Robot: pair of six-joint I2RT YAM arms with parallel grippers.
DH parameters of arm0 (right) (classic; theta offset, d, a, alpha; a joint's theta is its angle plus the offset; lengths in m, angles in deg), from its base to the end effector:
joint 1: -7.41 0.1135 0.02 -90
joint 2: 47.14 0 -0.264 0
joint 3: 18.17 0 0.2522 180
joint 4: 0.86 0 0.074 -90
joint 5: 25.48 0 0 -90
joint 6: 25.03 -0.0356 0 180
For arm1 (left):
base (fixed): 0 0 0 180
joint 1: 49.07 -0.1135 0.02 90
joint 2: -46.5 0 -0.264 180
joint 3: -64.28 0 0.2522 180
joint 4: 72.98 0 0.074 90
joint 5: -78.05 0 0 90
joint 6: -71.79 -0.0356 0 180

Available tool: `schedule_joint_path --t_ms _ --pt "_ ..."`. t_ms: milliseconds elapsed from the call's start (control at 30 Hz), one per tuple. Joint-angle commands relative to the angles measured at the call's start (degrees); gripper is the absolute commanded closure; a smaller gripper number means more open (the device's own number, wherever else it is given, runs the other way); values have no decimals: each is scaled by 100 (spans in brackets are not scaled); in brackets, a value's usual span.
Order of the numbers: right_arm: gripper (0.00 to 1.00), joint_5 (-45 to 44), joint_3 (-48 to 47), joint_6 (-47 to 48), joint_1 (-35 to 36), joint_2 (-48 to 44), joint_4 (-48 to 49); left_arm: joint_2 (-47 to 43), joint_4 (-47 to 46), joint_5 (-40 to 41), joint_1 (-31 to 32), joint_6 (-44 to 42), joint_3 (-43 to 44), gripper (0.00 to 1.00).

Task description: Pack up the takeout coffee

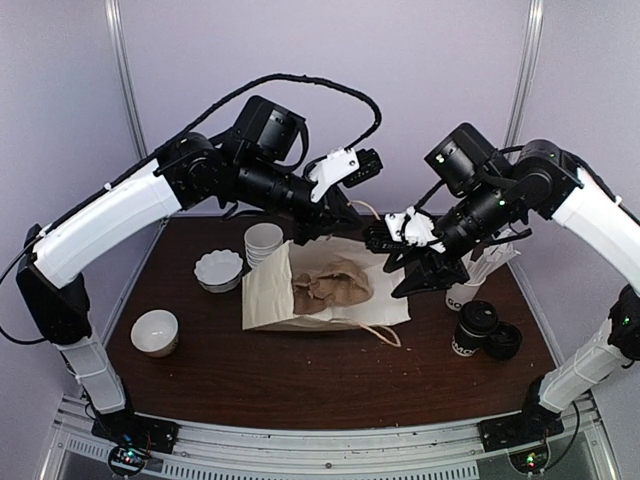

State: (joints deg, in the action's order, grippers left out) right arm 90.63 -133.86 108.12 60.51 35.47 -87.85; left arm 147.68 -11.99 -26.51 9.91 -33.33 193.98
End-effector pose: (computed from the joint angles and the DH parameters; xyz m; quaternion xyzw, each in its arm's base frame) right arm 0.1435 0.2172 0.4273 -0.7364 0.5662 0.2401 0.2820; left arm 0.1904 -0.3339 0.4347 0.5726 0.6572 -0.2813 0.4013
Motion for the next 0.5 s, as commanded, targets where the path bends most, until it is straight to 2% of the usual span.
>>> schedule_joint_path --t_ms 0,233,467 --pt "57 -505 566 -53 131 89 653 -134 -570 -71 105 119 -413 100" --pt "54 -1476 1058 -165 622 140 1357 -535 -1221 448 306 424 -1458 100" --pt "53 -2226 1228 -316 1014 223 1724 -1162 -2376 788 306 1130 -2535 100"
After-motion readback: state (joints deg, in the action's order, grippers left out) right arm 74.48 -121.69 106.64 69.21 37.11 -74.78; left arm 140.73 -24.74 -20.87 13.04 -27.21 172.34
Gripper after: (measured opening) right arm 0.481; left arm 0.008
